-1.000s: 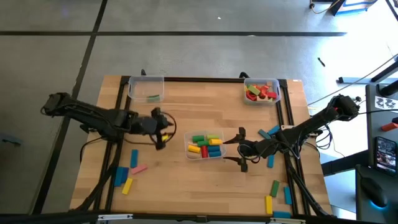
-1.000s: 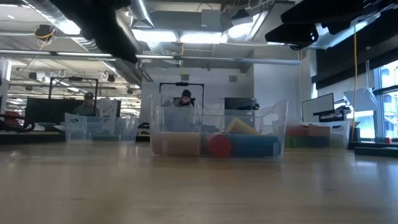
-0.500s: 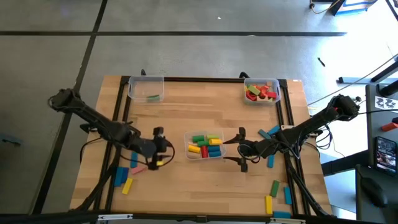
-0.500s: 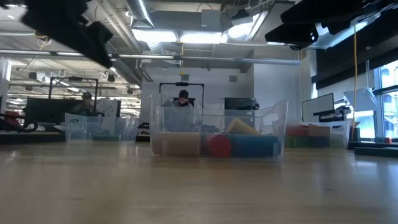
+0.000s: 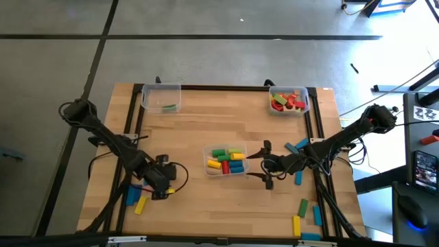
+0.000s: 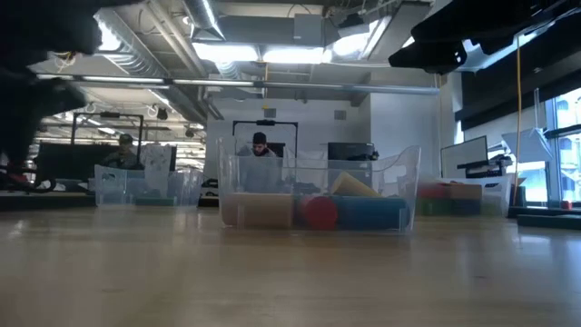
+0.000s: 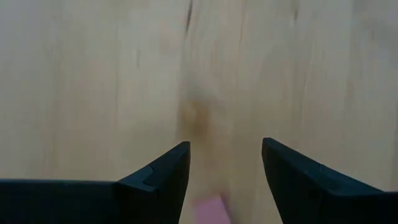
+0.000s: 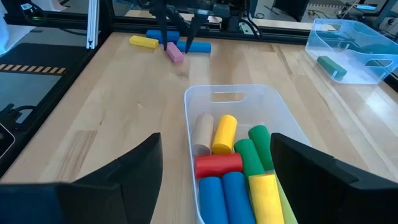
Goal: Sort blocks by size
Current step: Put the pink rectangular block into the top left transparent bin
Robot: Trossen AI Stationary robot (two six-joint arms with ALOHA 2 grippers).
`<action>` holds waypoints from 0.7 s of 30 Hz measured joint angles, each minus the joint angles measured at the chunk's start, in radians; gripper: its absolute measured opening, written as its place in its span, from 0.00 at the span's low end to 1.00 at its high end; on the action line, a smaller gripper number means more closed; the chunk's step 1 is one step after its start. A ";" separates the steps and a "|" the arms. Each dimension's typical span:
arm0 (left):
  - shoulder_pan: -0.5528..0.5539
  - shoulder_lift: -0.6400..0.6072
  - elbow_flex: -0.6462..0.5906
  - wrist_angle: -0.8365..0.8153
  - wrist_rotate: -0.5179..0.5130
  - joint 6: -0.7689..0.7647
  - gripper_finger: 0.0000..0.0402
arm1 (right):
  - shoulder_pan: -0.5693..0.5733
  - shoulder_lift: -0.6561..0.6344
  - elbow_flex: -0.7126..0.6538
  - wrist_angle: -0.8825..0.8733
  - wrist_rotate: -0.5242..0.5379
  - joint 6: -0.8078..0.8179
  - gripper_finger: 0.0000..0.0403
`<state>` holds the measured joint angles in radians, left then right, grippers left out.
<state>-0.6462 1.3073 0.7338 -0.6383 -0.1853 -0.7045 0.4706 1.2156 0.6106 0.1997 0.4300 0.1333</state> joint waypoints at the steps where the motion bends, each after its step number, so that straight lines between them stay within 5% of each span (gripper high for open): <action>1: -0.007 0.000 0.000 -0.022 0.016 -0.040 0.48 | 0.000 0.000 0.000 0.000 0.000 0.000 0.71; 12: -0.090 0.000 -0.006 -0.147 0.048 -0.312 0.48 | 0.000 0.000 0.000 -0.001 -0.001 0.018 0.71; 21: -0.116 0.081 -0.006 -0.146 0.057 -0.340 0.48 | 0.000 0.000 0.000 -0.002 -0.004 0.019 0.71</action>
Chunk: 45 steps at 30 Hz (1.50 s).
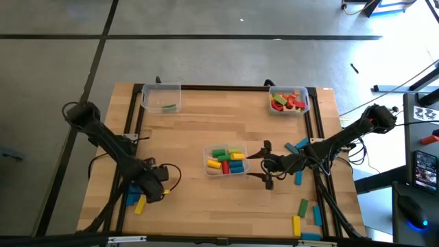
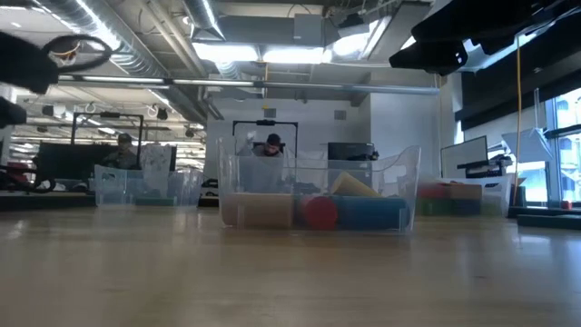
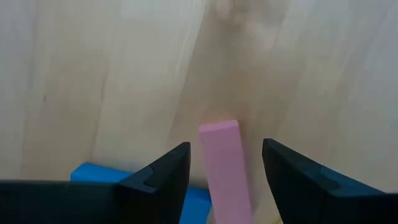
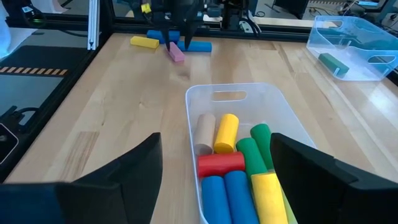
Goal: Sort blocks by size
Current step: Put the pink rectangular block into the top left transparent bin
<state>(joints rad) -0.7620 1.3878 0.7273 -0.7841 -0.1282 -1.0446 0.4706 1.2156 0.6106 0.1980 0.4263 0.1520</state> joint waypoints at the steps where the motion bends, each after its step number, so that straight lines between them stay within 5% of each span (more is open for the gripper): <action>1: 0.000 0.013 0.000 0.000 0.010 0.000 0.48 | 0.000 0.000 0.000 0.000 0.000 0.000 0.71; 18: 0.003 0.131 0.002 0.015 0.081 -0.004 0.48 | 0.000 0.000 0.000 0.000 0.000 0.000 0.71; 30: 0.010 0.131 0.000 0.037 0.080 0.094 0.25 | 0.000 0.000 0.000 0.000 0.000 0.006 0.71; 45: 0.114 0.052 0.037 0.009 0.063 0.141 0.25 | 0.000 0.000 0.000 0.000 0.000 0.007 0.71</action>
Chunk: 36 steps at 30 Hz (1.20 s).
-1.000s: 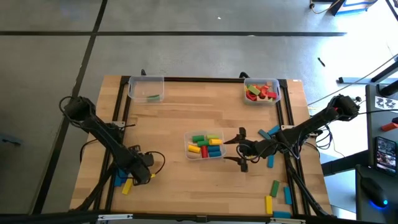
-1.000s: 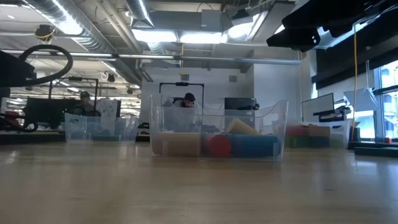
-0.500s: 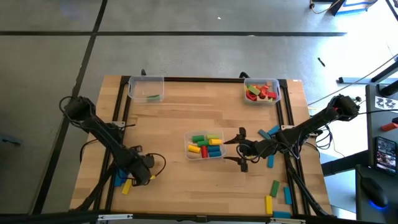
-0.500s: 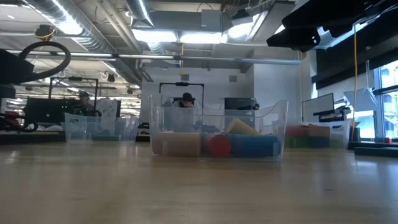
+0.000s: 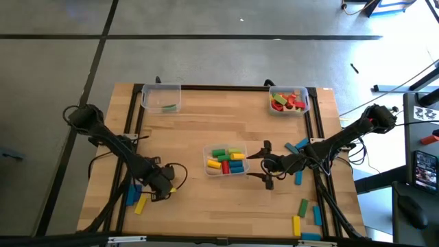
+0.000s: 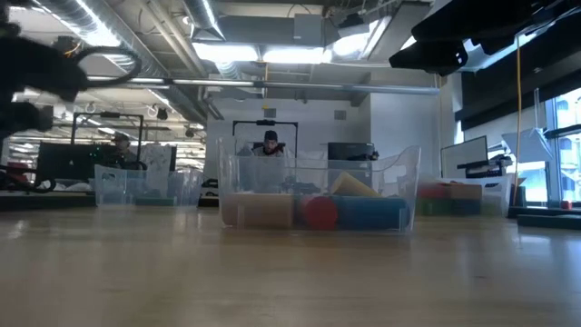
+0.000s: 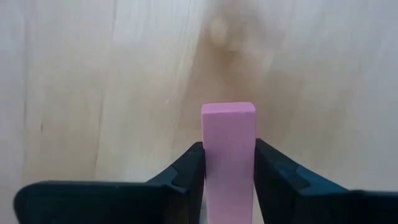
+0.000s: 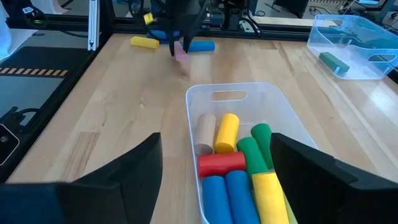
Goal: Sort blocks by size
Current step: Put the pink rectangular block into the top left transparent bin
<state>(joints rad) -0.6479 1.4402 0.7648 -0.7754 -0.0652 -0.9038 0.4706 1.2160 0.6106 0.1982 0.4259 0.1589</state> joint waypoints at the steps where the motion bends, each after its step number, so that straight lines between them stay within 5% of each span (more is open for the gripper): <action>1: 0.011 -0.015 0.005 -0.001 -0.005 0.014 0.26 | 0.000 0.000 0.000 0.000 0.000 0.000 0.71; 14: 0.229 -0.234 0.033 -0.007 -0.153 0.262 0.27 | 0.000 0.000 0.000 -0.001 0.000 0.000 0.71; 22: 0.411 -0.358 0.033 -0.002 -0.377 0.388 0.28 | 0.000 0.000 0.000 -0.002 0.000 0.000 0.71; 30: 0.629 -0.385 0.034 0.006 -0.606 0.563 0.29 | 0.000 0.000 0.000 -0.015 0.009 0.000 0.71; 36: 0.836 -0.385 0.034 0.056 -0.627 0.702 0.30 | 0.000 0.000 0.000 -0.016 0.010 0.000 0.71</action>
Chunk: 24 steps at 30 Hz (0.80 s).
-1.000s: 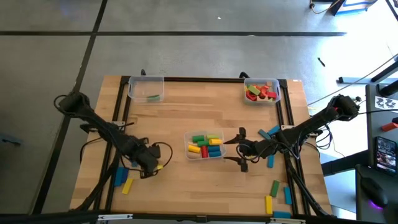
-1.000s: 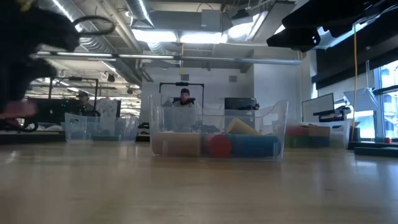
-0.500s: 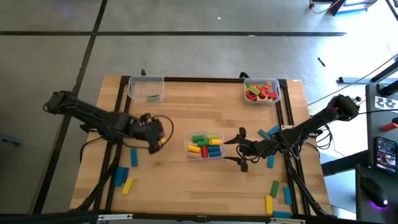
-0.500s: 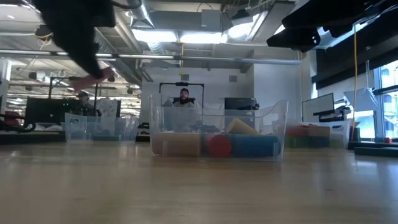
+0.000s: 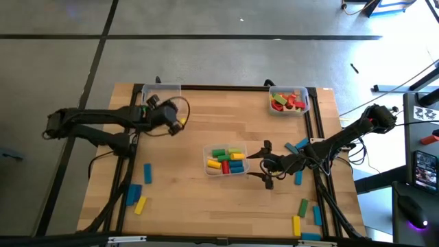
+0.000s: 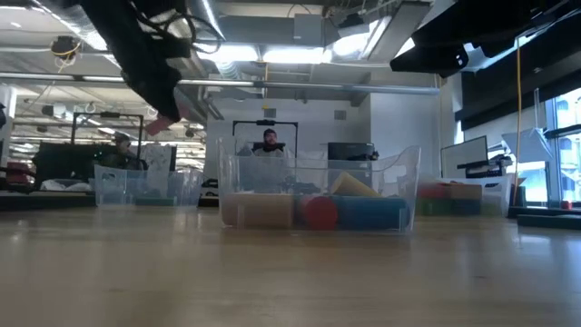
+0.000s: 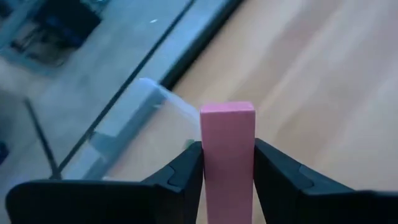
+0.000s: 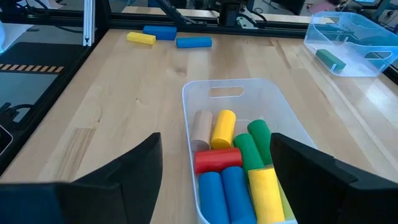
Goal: Sort blocks by size
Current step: Put the pink rectangular block into the top left transparent bin
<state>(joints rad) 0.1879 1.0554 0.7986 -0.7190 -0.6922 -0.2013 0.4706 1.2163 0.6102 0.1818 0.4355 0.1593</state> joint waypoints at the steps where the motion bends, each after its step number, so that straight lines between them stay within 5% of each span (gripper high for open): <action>1: 0.033 0.000 -0.002 0.024 0.000 0.012 0.30 | 0.000 0.000 0.000 0.000 0.000 0.000 0.71; 14: 0.394 0.021 -0.089 0.330 0.062 0.150 0.30 | 0.000 0.000 0.000 -0.008 0.002 -0.002 0.71; 24: 0.522 0.193 -0.089 0.390 0.176 0.078 0.30 | 0.000 0.000 0.000 -0.010 0.010 -0.006 0.71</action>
<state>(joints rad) 0.7097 1.2480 0.7094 -0.3289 -0.5159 -0.1230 0.4702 1.2163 0.6102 0.1713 0.4450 0.1532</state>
